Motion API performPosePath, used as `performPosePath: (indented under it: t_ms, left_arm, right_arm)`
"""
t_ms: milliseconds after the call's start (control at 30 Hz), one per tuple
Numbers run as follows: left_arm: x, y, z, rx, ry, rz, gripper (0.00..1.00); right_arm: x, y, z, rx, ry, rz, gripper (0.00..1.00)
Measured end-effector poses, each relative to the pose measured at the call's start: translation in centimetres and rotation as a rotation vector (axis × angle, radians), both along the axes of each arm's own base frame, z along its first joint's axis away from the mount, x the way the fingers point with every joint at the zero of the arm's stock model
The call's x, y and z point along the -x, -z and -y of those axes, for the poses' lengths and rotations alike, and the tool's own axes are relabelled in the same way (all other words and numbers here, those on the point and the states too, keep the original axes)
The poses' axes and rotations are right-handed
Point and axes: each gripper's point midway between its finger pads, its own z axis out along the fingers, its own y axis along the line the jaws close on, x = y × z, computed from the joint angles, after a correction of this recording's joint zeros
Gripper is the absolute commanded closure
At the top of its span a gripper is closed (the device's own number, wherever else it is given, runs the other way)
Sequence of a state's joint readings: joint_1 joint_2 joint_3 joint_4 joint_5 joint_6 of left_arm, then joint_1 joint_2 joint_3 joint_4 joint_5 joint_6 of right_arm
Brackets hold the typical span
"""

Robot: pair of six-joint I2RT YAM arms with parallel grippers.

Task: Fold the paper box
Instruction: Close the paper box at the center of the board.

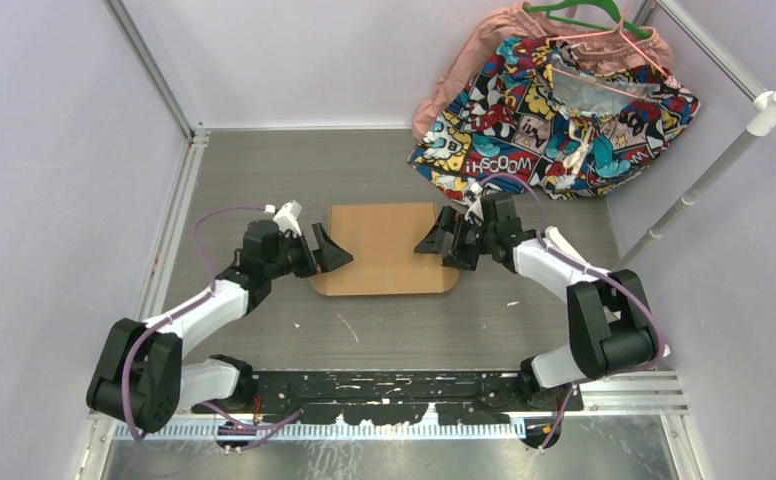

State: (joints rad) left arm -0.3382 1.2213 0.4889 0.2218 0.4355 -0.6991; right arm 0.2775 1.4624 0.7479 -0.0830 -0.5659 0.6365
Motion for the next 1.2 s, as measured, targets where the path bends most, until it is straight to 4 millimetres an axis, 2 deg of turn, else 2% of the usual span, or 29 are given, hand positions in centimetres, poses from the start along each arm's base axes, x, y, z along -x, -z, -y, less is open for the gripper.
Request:
performPosePath:
  t_ms: [533,1033,1200]
  left_arm:
    - [0.8,-3.7,-0.2,0.012,0.006,0.036,0.0]
    - [0.6,-10.0,-0.6,-0.012,0.005,0.022,0.0]
    - [1.2,-10.4,-0.8,-0.026,0.002,-0.027,0.0]
  right_arm:
    - [0.1,-4.7,-0.1,-0.034,-0.01,0.057,0.0]
    - [1.1,-7.8,-0.8,-0.105,-0.029,-0.001,0.0]
    - [1.8,-8.5,-1.0,-0.132,-0.032,-0.042,0.0]
